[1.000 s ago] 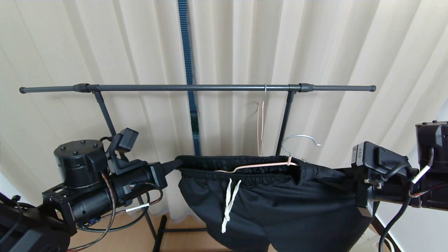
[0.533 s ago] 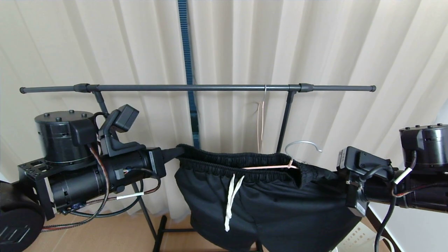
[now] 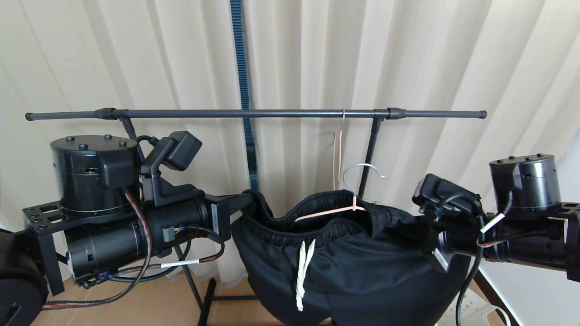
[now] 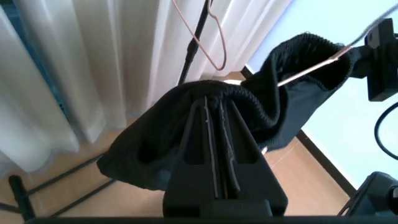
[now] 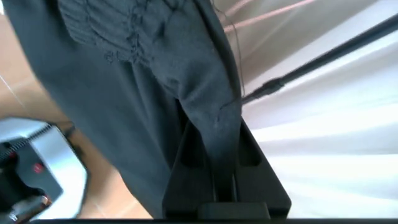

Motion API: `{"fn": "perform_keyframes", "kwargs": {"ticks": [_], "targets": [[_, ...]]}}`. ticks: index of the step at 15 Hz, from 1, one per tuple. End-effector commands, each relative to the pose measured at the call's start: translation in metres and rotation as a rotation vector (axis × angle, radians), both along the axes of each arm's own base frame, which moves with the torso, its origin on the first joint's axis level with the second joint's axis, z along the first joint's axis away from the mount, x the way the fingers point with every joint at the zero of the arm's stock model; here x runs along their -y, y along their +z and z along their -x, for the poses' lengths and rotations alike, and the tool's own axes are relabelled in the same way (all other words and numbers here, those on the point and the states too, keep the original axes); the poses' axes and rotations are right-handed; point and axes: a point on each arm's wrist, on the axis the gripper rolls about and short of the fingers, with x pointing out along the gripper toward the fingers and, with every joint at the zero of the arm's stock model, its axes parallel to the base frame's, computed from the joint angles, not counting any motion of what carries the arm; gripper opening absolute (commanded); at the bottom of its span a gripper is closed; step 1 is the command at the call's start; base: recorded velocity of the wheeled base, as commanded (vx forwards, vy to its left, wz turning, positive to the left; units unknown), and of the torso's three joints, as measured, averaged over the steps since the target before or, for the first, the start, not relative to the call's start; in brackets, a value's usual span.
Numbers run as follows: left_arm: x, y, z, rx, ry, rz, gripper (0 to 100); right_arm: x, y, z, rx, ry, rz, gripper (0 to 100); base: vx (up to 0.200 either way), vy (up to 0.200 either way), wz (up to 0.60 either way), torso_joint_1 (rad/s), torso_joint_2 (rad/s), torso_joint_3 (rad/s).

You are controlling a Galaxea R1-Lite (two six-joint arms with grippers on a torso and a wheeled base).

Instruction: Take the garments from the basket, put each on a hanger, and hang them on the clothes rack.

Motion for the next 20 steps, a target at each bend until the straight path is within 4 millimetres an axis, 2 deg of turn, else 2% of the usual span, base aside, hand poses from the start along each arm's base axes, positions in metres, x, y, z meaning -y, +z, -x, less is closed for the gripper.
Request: {"fn": "perform_keyframes", "kwargs": {"ticks": [1, 5, 8, 10, 12, 15, 16, 20], "targets": [[0.008, 0.002, 0.004, -0.009, -0.017, -0.016, 0, -0.014, 0.008, 0.0, -0.007, -0.001, -0.059, 0, 0.0, 0.0, 0.0, 0.0, 0.0, 0.0], [0.015, 0.003, 0.007, -0.032, 0.013, -0.059, 0, -0.028, 0.016, 0.002, -0.013, -0.024, -0.153, 0, 0.0, 0.0, 0.0, 0.0, 0.0, 0.0], [0.013, 0.005, 0.008, -0.03, 0.036, -0.067, 0, -0.032, 0.026, -0.002, 0.018, -0.091, -0.212, 0, 0.0, 0.0, 0.0, 0.0, 0.0, 0.0], [0.012, 0.009, 0.007, -0.022, 0.089, -0.077, 0, -0.033, 0.03, -0.003, 0.009, -0.109, -0.245, 0, 0.0, 0.0, 0.0, 0.0, 0.0, 0.0], [0.009, 0.022, 0.004, -0.007, 0.128, -0.049, 0, -0.032, 0.026, -0.002, -0.001, -0.116, -0.232, 0, 0.0, 0.0, 0.0, 0.0, 0.0, 0.0], [0.001, 0.046, -0.009, -0.04, 0.232, 0.002, 0, -0.029, 0.016, 0.002, 0.0, -0.095, -0.179, 0, 0.0, 0.0, 0.0, 0.0, 0.0, 0.0], [0.001, 0.056, -0.022, -0.069, 0.303, 0.026, 0, -0.027, 0.011, 0.006, 0.031, -0.064, -0.146, 0, 0.0, 0.0, 0.0, 0.0, 0.0, 0.0], [0.015, 0.061, -0.047, -0.093, 0.377, 0.017, 0, -0.023, -0.003, 0.019, 0.115, 0.089, -0.121, 0, 0.0, 0.0, 0.0, 0.0, 0.0, 0.0]]}}
